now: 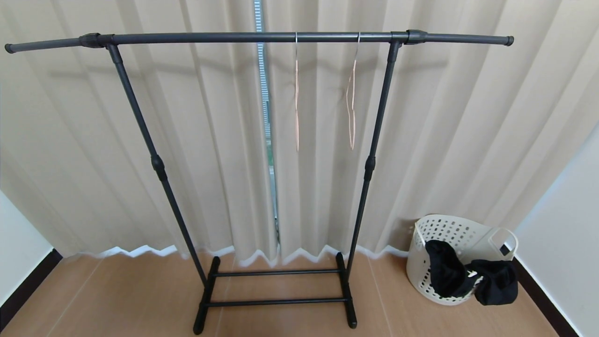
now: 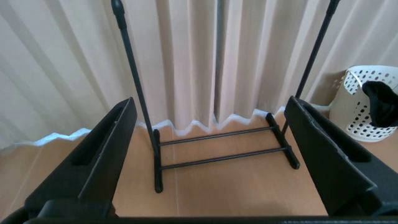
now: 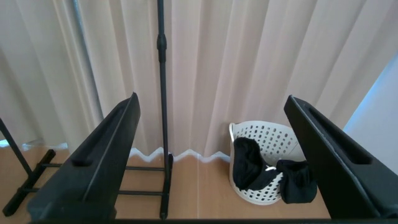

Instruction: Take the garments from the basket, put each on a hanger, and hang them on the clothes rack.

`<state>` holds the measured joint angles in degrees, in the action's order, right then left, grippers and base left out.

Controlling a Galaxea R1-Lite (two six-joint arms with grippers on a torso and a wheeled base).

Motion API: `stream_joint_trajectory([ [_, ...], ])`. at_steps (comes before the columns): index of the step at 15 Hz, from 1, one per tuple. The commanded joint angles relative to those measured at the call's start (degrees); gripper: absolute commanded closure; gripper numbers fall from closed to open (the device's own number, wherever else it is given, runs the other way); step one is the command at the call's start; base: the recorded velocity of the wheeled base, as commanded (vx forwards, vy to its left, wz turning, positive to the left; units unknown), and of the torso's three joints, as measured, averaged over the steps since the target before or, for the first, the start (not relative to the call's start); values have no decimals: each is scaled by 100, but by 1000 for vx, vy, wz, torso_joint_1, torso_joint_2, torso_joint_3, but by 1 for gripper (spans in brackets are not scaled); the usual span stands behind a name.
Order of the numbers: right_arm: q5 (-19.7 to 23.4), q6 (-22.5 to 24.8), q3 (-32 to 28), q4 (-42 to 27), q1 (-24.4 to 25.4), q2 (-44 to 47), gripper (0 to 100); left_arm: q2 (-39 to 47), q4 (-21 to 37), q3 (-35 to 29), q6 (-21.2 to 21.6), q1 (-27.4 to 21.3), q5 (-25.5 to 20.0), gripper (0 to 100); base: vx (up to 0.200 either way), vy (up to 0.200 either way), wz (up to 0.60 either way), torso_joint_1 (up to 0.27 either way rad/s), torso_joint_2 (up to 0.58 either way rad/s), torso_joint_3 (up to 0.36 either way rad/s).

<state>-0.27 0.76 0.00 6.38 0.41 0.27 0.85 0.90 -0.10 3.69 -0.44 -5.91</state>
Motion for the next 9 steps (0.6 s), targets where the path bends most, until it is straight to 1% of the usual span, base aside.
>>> stream_joint_trajectory([
  [1, 0, 4, 0, 4, 2, 8, 0, 11, -2, 1, 9, 0, -15, 0, 0, 0, 0, -198, 530, 330],
  [4, 0, 4, 0, 4, 2, 8, 0, 11, -2, 1, 17, 0, -15, 0, 0, 0, 0, -185, 504, 321],
  [9, 0, 4, 0, 4, -6, 8, 0, 11, -2, 1, 17, 0, -15, 0, 0, 0, 0, -158, 495, 335],
])
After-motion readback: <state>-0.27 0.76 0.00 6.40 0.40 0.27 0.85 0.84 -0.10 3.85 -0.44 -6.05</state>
